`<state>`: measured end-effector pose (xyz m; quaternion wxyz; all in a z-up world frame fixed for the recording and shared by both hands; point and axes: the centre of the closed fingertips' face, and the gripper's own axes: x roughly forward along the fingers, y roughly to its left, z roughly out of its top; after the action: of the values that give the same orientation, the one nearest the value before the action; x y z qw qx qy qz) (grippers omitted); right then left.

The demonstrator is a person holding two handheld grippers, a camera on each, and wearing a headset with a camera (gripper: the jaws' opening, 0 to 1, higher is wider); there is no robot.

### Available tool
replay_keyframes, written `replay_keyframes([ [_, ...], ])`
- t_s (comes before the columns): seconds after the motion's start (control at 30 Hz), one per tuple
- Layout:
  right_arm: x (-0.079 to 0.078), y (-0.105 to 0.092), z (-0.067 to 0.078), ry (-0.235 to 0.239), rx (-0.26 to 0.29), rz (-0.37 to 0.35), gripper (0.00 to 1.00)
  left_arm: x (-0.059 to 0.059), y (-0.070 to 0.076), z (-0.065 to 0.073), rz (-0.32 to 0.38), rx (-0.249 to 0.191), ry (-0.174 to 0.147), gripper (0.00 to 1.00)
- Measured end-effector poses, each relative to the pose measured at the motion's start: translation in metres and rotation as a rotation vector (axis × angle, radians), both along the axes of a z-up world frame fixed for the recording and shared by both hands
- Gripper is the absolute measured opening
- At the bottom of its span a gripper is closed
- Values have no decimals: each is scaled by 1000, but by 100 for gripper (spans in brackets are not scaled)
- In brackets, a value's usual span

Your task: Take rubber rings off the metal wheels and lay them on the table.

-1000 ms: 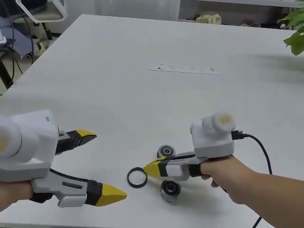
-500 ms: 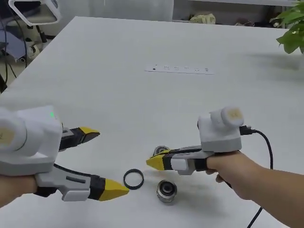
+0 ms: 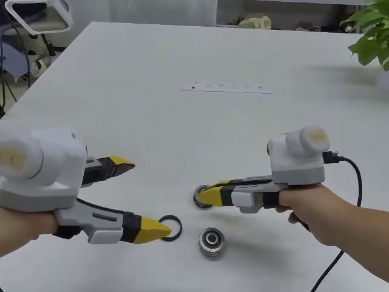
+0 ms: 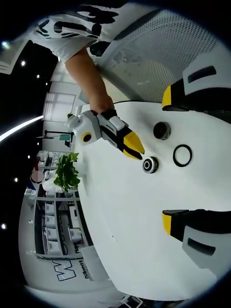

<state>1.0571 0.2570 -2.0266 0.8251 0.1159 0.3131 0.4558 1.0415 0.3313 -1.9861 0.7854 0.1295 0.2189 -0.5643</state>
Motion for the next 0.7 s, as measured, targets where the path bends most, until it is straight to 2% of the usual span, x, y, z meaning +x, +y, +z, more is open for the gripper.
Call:
replay_keyframes([
  [0.37, 4, -18, 2, -31, -31, -25, 15, 7, -8, 1, -2, -9, 19, 79],
  [0.7, 6, -31, -4, -48, -71, -38, 17, 12, -19, 0, -14, -17, 34, 78],
])
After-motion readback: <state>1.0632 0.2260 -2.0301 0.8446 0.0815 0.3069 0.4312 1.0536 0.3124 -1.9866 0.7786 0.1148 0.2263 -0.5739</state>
